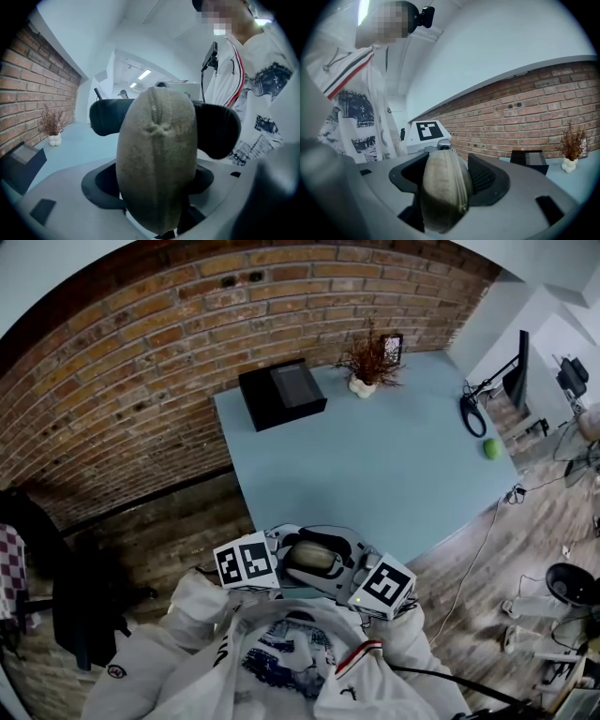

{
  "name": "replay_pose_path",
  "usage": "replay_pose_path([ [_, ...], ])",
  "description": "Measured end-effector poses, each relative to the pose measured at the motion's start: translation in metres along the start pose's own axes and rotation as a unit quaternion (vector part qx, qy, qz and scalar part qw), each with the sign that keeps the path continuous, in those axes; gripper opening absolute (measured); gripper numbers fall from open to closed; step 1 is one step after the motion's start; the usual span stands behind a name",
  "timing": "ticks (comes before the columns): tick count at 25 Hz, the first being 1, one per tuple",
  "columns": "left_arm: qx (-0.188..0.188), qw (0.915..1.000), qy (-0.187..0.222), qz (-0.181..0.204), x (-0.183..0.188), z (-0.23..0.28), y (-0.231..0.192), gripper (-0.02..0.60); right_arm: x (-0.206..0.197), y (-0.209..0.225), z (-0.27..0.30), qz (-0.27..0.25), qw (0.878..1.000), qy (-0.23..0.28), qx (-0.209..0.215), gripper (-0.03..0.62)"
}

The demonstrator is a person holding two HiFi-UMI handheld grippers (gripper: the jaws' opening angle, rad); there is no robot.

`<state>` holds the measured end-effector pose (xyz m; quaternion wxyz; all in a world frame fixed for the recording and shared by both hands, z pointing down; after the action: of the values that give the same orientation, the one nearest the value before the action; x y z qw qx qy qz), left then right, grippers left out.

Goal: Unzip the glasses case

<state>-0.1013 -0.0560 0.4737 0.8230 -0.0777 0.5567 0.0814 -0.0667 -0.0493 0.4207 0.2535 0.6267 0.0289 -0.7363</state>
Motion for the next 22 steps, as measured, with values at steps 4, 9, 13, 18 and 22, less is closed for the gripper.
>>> replay_pose_path([
  [4,0.009,0.9980,0.051,-0.038,0.004,-0.007,-0.005,0.347,0.004,0.007,-0.005,0.018,1.000,0.020,-0.001,0.275],
  [9,0.027,0.9923,0.096,-0.073,0.003,-0.019,-0.011,0.377,0.011,0.019,-0.012,0.066,0.996,0.060,-0.008,0.275],
  [13,0.043,0.9829,0.144,-0.106,0.005,-0.025,-0.016,0.407,0.014,0.026,-0.018,0.096,0.991,0.087,-0.012,0.275],
  [18,0.052,0.9741,0.179,-0.128,0.006,-0.027,-0.017,0.429,0.013,0.031,-0.024,0.118,0.987,0.105,-0.016,0.275],
  [22,0.060,0.9664,0.206,-0.141,0.008,-0.028,-0.017,0.431,0.012,0.035,-0.027,0.141,0.982,0.125,-0.017,0.275],
])
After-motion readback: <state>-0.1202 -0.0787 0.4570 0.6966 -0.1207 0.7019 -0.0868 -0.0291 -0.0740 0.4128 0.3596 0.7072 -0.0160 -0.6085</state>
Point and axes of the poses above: the fingertips, and each gripper's own axes: z forward along the fingers, y to its right, x out of its top, the point moved 6 cm from there along -z, backward along the fingers, and after that the axes turned 10 degrees about z, right-handed, at the moved point
